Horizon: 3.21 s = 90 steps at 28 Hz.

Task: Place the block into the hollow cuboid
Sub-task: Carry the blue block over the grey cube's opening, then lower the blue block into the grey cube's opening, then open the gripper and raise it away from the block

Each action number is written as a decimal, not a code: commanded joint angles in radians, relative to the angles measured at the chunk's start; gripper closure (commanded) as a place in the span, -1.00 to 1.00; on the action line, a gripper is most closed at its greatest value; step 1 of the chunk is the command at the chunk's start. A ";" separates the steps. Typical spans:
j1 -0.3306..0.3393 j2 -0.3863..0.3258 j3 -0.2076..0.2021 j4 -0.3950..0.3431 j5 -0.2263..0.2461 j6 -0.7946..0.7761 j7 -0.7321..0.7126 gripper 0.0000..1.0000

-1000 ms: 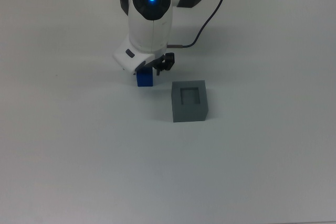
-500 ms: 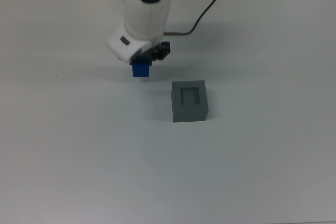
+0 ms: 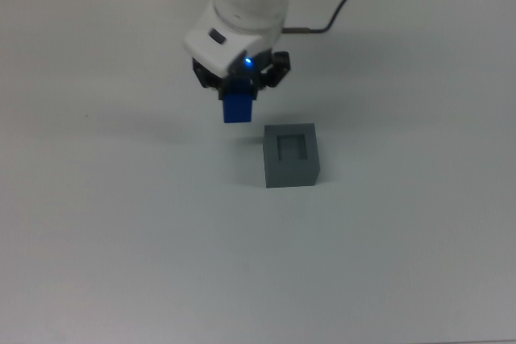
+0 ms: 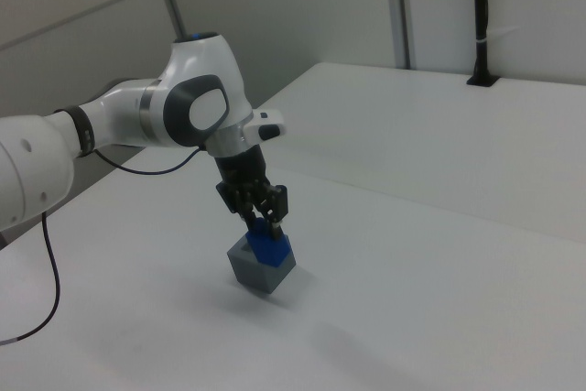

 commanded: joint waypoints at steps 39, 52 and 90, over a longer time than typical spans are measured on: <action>0.061 0.177 0.056 0.138 0.007 0.101 0.239 0.45; 0.060 0.175 0.058 0.140 0.020 0.090 0.143 0.37; -0.095 -0.211 0.010 0.017 0.024 -0.168 0.095 -1.00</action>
